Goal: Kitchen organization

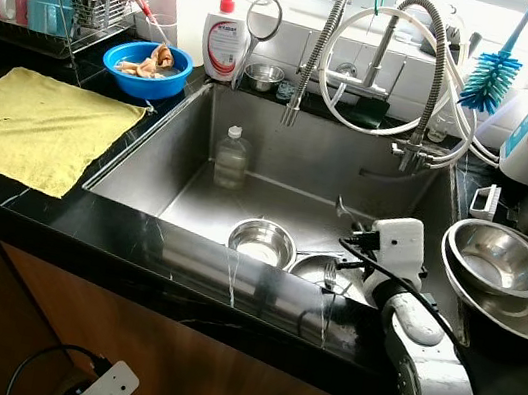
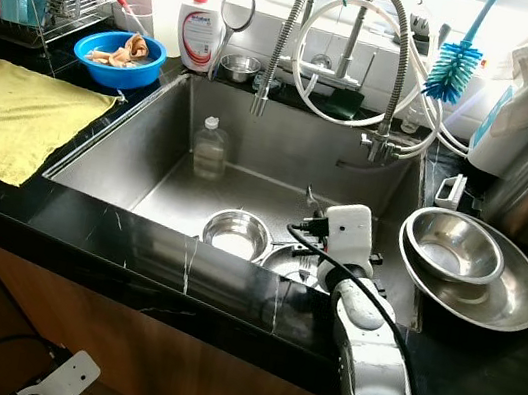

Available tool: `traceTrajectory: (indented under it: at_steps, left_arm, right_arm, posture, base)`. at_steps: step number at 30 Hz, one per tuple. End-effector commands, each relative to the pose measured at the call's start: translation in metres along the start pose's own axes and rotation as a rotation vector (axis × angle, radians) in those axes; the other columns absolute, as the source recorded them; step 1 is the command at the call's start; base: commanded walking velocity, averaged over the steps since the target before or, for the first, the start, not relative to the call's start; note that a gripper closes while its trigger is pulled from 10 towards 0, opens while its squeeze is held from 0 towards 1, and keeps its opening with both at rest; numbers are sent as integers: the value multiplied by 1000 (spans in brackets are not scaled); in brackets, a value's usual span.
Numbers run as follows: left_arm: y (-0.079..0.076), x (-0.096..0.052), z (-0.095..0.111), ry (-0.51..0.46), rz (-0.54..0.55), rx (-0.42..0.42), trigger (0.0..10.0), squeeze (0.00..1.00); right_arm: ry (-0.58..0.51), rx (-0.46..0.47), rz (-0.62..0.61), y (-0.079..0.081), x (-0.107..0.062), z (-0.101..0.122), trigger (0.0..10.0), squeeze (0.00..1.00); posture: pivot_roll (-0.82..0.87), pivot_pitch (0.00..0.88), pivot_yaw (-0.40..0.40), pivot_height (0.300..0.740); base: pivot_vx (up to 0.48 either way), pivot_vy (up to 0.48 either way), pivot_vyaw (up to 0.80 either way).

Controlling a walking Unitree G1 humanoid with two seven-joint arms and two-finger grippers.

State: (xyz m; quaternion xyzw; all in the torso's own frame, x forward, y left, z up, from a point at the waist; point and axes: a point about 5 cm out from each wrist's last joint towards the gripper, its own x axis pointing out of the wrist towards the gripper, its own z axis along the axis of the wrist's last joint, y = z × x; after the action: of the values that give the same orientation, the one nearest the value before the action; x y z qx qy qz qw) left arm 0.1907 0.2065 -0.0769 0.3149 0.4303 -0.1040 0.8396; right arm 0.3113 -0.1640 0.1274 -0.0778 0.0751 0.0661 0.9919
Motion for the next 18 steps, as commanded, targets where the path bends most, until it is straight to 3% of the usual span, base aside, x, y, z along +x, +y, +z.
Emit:
traceTrajectory:
  at_steps: [1,17,18]
  left_arm:
    - [1,-1,-5,10,0,15,10000,0]
    - [1,0,-3,9,2,-3,10000,0]
    - [0,0,-3,9,4,-9,10000,0]
  right_arm:
    - [6,5,-35,-5,0,-3,10000,1000]
    - [-42,16,-66,-9,-3,8,10000,1000]
    - [-78,47,-80,-12,-4,17,10000,8]
  posture:
    - [-16,0,-31,740]
    - [-15,0,-39,740]
    - [-11,0,-39,740]
  base:
    - [0,0,0]
    - [0,0,0]
    - [0,0,0]
